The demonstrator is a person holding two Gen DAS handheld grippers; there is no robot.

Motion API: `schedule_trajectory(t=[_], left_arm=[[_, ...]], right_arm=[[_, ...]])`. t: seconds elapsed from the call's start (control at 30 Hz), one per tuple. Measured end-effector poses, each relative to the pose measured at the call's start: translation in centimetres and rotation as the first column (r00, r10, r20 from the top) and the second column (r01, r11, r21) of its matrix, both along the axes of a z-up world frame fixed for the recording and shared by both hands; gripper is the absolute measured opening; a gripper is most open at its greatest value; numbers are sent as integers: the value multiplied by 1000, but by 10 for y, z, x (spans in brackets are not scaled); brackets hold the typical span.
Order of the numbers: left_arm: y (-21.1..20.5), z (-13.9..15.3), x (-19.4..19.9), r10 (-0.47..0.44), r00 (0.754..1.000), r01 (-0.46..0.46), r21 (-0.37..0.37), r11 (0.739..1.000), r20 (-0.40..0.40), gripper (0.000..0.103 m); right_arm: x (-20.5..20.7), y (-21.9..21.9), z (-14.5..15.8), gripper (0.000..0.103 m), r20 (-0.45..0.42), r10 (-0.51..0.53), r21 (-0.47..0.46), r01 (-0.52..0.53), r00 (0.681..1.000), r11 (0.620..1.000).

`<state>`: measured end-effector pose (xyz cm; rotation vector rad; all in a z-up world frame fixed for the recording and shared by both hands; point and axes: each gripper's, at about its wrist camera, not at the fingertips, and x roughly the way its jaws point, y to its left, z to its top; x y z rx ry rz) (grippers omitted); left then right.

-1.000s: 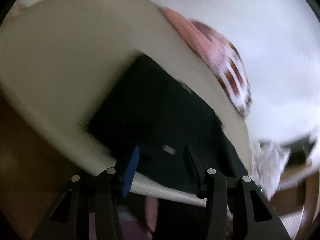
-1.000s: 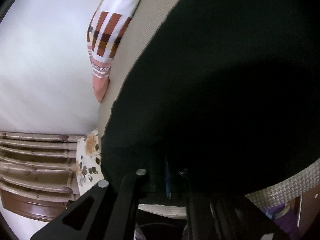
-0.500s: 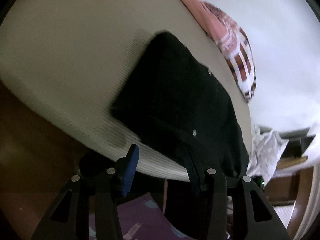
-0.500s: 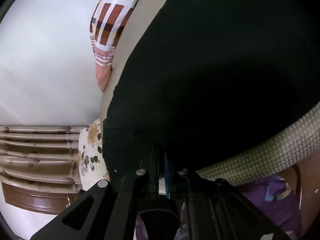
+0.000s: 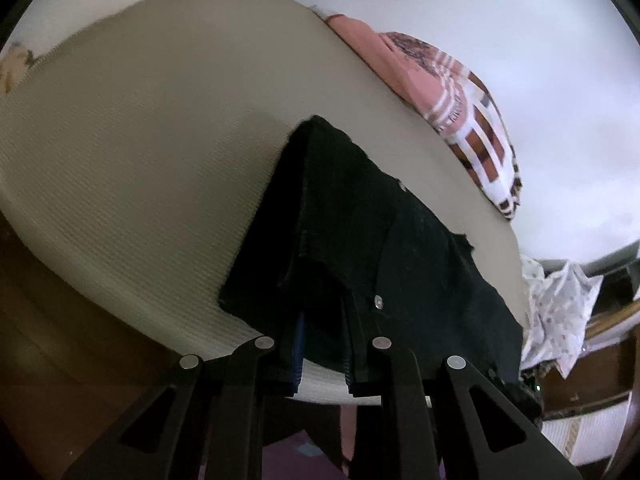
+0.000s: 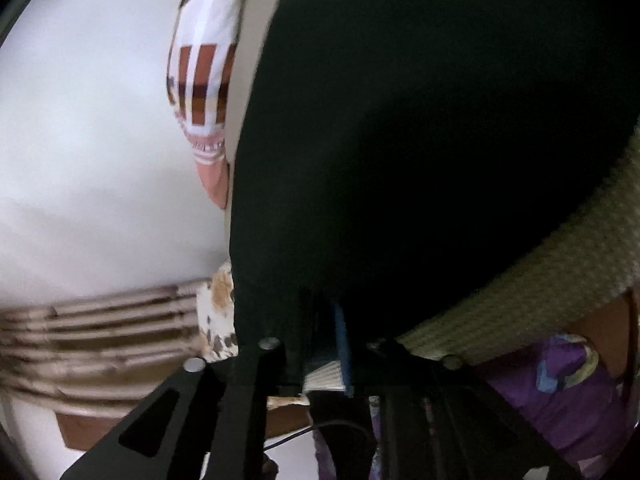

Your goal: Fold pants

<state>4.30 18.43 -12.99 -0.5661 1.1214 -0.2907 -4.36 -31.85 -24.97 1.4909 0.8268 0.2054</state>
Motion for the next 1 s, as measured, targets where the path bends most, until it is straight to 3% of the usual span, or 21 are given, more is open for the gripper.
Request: schedule_trajectory(t=[0.17, 0.3, 0.4, 0.43, 0.5, 0.77, 0.83, 1.0], left_arm=[[-4, -17, 4, -34, 998, 37, 58, 998, -50, 16], [5, -31, 1, 5, 997, -2, 33, 999, -76, 17], [-2, -24, -1, -2, 999, 7, 82, 997, -53, 17], [-3, -21, -2, -2, 999, 6, 90, 996, -45, 17], [-4, -18, -2, -1, 999, 5, 92, 996, -37, 17], [-4, -26, 1, -2, 998, 8, 101, 995, -61, 17], [-5, -26, 1, -3, 998, 9, 108, 994, -56, 17], [-9, -24, -1, -13, 999, 20, 142, 990, -46, 18]], right_arm=[[-4, -3, 6, 30, 18, 7, -5, -7, 1000, 1000], [-4, -3, 6, 30, 18, 2, -9, -2, 1000, 1000], [-6, -8, 3, 30, 16, -19, -5, 19, 1000, 1000], [-6, -9, 5, 27, 18, -24, -21, 24, 1000, 999], [-5, -9, 14, 10, 4, -9, -125, 10, 1000, 992], [-20, -3, 21, 7, -10, -5, -182, 3, 1000, 983], [-20, -7, 5, 7, -24, -17, -111, 14, 1000, 994], [-19, -16, 3, 14, 10, -12, -32, 12, 1000, 999]])
